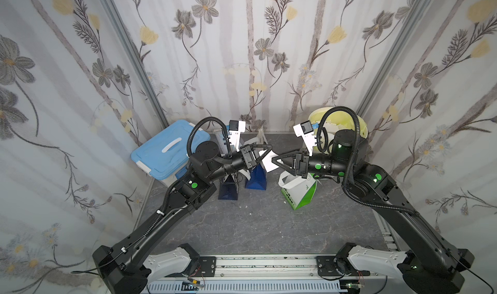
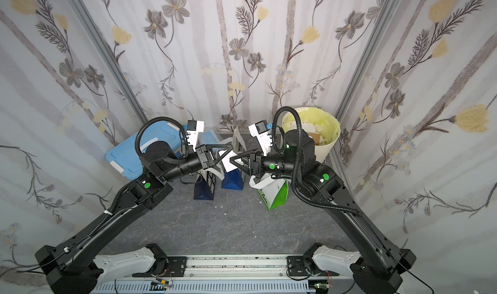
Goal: Shred takeout receipts and throw away
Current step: Place the takeout receipt in the trash bin.
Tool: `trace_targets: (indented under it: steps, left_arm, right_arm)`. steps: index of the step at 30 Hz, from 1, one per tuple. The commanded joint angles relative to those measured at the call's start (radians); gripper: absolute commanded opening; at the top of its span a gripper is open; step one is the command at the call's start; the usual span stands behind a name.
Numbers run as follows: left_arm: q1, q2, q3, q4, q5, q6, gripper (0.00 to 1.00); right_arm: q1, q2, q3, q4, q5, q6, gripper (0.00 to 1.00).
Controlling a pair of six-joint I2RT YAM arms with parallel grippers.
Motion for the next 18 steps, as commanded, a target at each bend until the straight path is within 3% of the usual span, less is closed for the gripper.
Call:
trace_targets:
  steps: [1,8,9,11,12,14,18]
  left_arm:
    - [0.001,-0.001,0.005,0.051,0.014,-0.008,0.00]
    - [-0.002,-0.006,-0.002,0.053,0.012,-0.004,0.00]
    - [-0.001,-0.007,-0.003,0.051,0.007,0.000,0.05]
    - [0.000,-0.014,-0.005,0.028,-0.032,0.028,0.44]
    - [-0.001,-0.020,-0.004,0.004,-0.065,0.046,0.52]
    - [-0.001,-0.042,-0.003,-0.069,-0.167,0.097,0.60]
    - [0.001,-0.086,0.001,-0.212,-0.340,0.177,0.60]
  right_arm:
    - [0.002,0.008,-0.005,0.055,-0.008,0.027,0.28]
    - [0.004,0.022,0.004,0.054,0.013,0.027,0.00]
    - [0.004,0.024,0.009,0.054,0.024,0.023,0.00]
    - [0.002,0.025,0.029,0.032,0.085,-0.002,0.00]
    - [0.000,0.023,0.037,0.025,0.130,-0.012,0.00]
    - [-0.020,0.022,0.059,-0.001,0.257,-0.041,0.00]
    - [-0.122,0.057,0.137,-0.075,0.501,-0.056,0.00]
